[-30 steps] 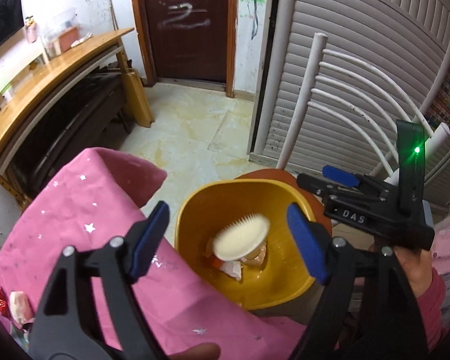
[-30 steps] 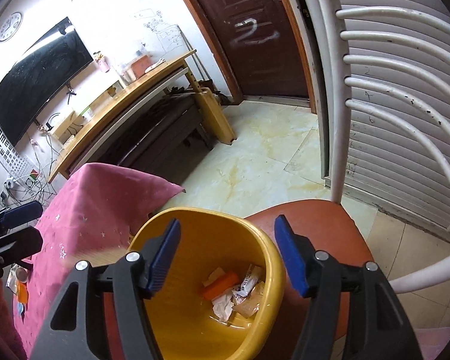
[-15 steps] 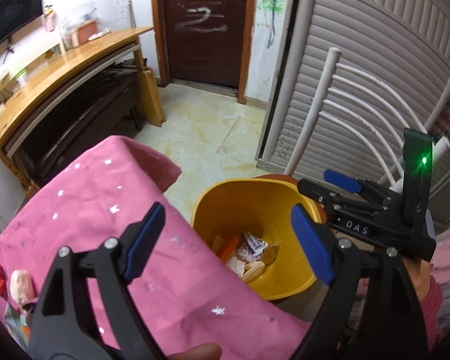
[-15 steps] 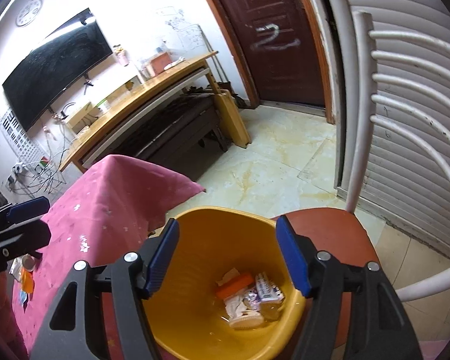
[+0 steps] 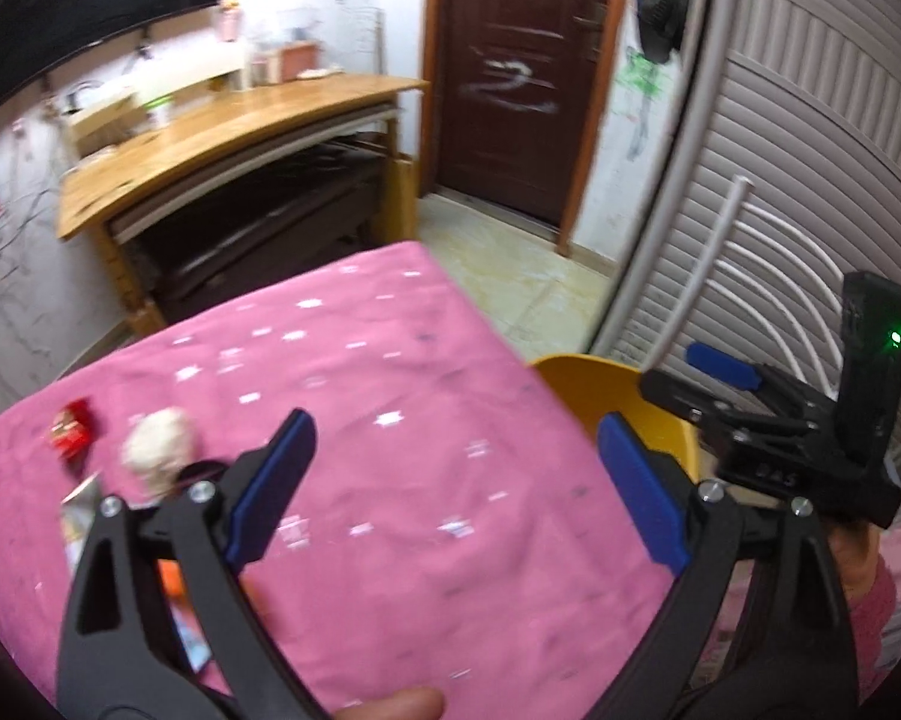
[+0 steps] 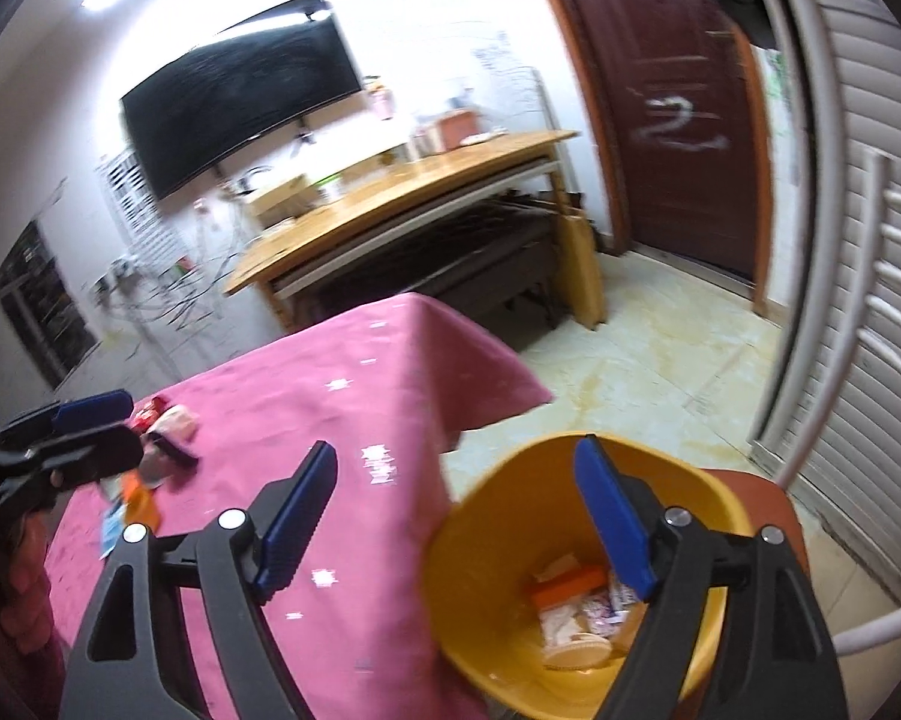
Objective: Collect trash
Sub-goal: 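Move both tools back over the table trash, then grasp the white-and-blue tube with the left tool while the right tool grasps the dark pouch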
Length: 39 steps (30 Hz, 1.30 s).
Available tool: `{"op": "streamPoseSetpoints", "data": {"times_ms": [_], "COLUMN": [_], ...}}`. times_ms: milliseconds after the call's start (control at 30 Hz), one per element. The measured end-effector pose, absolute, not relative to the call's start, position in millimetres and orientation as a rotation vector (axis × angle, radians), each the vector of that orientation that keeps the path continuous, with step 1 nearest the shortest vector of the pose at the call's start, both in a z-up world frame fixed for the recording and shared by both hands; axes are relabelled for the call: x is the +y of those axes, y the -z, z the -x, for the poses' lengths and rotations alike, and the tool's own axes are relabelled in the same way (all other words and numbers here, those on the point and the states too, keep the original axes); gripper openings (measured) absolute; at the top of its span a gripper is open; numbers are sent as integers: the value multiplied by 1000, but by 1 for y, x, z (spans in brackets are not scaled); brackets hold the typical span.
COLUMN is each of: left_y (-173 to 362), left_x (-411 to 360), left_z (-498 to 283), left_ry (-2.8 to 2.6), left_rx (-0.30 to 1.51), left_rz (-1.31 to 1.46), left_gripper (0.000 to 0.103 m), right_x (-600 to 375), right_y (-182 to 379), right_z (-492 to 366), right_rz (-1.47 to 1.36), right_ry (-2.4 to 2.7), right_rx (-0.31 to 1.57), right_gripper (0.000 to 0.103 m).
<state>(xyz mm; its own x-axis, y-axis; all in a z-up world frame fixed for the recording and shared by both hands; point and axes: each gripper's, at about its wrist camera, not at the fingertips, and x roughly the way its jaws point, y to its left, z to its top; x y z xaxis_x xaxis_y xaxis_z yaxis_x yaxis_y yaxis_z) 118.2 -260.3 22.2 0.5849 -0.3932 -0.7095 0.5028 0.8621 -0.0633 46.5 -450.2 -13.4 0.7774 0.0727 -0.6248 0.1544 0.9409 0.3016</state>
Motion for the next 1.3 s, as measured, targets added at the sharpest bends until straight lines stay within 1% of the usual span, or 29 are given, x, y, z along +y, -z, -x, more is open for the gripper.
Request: {"op": "streamPoseSetpoints", "data": {"times_ms": [167, 200, 300, 600, 833, 1200, 1267, 1300], "left_y": [-33, -34, -36, -39, -34, -1, 7, 10], "left_x": [-210, -202, -175, -129, -98, -69, -68, -68], "left_z": [-121, -121, -123, -127, -142, -169, -172, -172], "left_ry": [426, 417, 384, 318, 305, 259, 261, 261], "left_rx": [757, 756, 752, 738, 791, 927, 958, 965], "left_rz": [-119, -117, -112, -117, -43, 44, 52, 52], "left_gripper": [91, 94, 95, 95, 95, 94, 92, 86], "right_x": [-419, -412, -399, -363, -327, -270, -264, -262], "right_y": [12, 13, 14, 3, -1, 9, 12, 13], "right_z": [-59, -63, -72, -92, -109, -137, -143, -145], "right_rz": [-309, -301, -294, -231, -177, -87, -72, -65], "right_ry": [-17, -29, -49, -93, -159, -292, -300, -299], "right_rx": [706, 715, 726, 739, 755, 816, 831, 835], "right_gripper": [77, 77, 77, 77, 77, 82, 82, 82]}}
